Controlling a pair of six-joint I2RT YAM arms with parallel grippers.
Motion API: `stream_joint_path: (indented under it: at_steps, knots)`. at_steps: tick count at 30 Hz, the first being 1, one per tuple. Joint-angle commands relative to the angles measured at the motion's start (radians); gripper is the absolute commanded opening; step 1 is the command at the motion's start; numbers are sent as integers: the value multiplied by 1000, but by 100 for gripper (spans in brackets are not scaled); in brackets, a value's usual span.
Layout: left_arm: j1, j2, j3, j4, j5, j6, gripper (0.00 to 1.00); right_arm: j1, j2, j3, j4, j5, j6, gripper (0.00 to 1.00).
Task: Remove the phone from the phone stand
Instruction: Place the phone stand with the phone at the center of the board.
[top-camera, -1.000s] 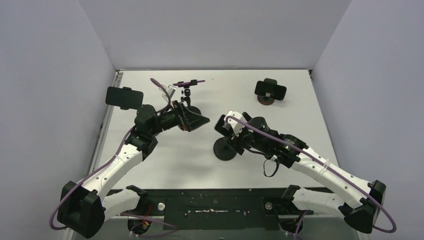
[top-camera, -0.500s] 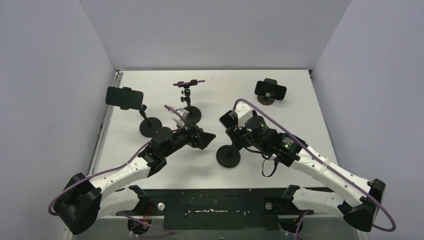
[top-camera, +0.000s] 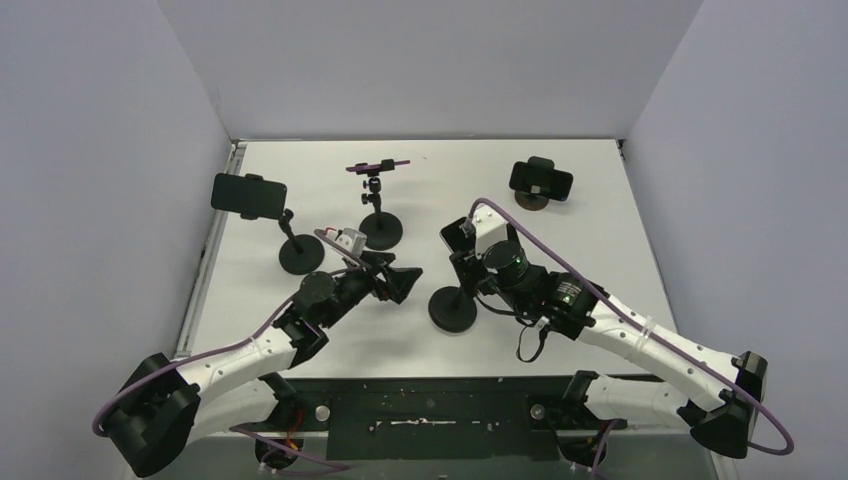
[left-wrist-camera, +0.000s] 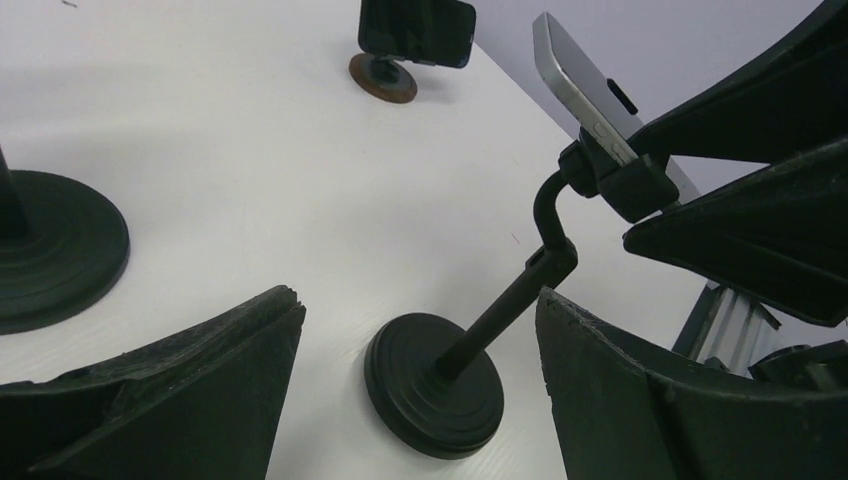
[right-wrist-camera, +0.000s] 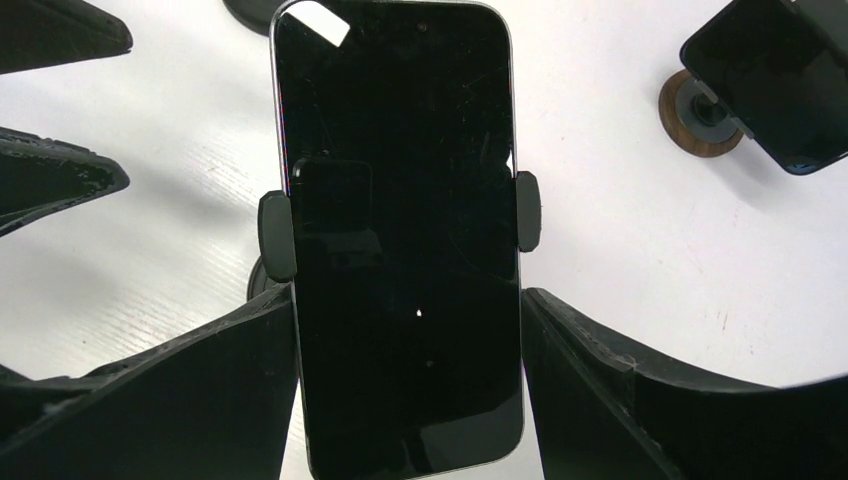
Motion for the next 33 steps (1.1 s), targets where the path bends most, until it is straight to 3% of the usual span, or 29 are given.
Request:
stream_joint_path:
  at_steps: [1,11,15,23,26,33]
  knots:
    - [-4,-63,57,8,-63,84,84,78,-8,31,223,211,40,36]
    - [-4,-178,79,-138,-141,205,84,148,110,109,271,399,38,36]
    - [-6,-156,0,-46,-137,204,85,148,127,92,289,397,53,36]
    - [-65,62,-53,224,-85,209,82,157,103,35,293,357,109,36]
    - [-96,202,-42,308,-101,200,75,166,100,26,284,348,123,36]
    - [-157,416,8,385,-163,211,46,186,98,23,264,352,132,36]
